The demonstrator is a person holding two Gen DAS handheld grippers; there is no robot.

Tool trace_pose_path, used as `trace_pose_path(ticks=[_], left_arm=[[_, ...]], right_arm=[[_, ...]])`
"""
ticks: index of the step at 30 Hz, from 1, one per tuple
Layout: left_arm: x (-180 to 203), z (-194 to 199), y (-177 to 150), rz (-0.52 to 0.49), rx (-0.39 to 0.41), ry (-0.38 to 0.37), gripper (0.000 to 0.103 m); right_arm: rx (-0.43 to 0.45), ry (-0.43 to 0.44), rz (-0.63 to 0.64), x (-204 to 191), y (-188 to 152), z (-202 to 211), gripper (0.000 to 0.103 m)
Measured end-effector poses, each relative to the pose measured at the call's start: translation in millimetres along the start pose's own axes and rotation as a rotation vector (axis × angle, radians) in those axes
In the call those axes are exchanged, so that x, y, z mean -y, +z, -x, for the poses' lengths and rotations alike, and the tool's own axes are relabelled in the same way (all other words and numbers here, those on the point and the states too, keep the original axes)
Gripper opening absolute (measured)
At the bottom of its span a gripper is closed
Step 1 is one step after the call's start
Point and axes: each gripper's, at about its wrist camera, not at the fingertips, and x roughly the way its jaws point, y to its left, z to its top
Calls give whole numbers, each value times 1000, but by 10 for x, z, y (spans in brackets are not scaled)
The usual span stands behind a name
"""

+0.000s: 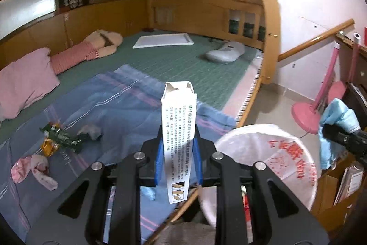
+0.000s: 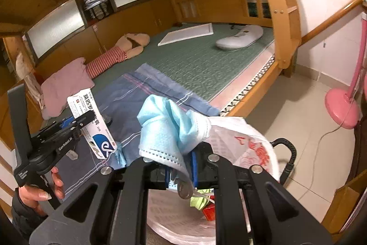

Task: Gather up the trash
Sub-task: 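Carry the mask and ointment box to the bin and open both tools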

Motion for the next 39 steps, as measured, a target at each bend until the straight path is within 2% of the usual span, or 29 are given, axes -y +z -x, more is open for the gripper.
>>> trace_pose_path(ticks=[5,10,15,20,22,23,24,28,30,36,39], left_arm=[[479,10,57,-45,2,7,23],[890,-100,29,-41,-23,15,23],[1170,-149,-17,-69,-27,10,23],[1291,-200,-35,-85,-36,6,24],[1325,-209,-43,-88,-42,8,32],[1340,-213,-48,-90,-42,18,50],[1344,-204,-47,-89,-35,26,61],[1352,-193,-39,-91,-22,44,72],[1330,-200,-36,-85,-25,51,80],[1184,-159,-39,-64,-26,82,84],[1015,-88,-40,-34,-18,109,85]], right_arm=[[47,-18,-15,134,-12,247,15],[73,-39,-38,292,-76,442,15],[81,-53,-46,399,-104,528,15],[91,-58,-66,498,-131,595,15],[91,-57,-69,516,-136,601,15],[90,-57,-71,533,-140,599,15],[88,-56,-74,539,-144,593,15],[84,-54,-81,545,-150,571,15],[82,-54,-82,538,-132,559,15],[61,-47,-82,537,-120,455,15],[16,-43,-76,528,-130,242,16]])
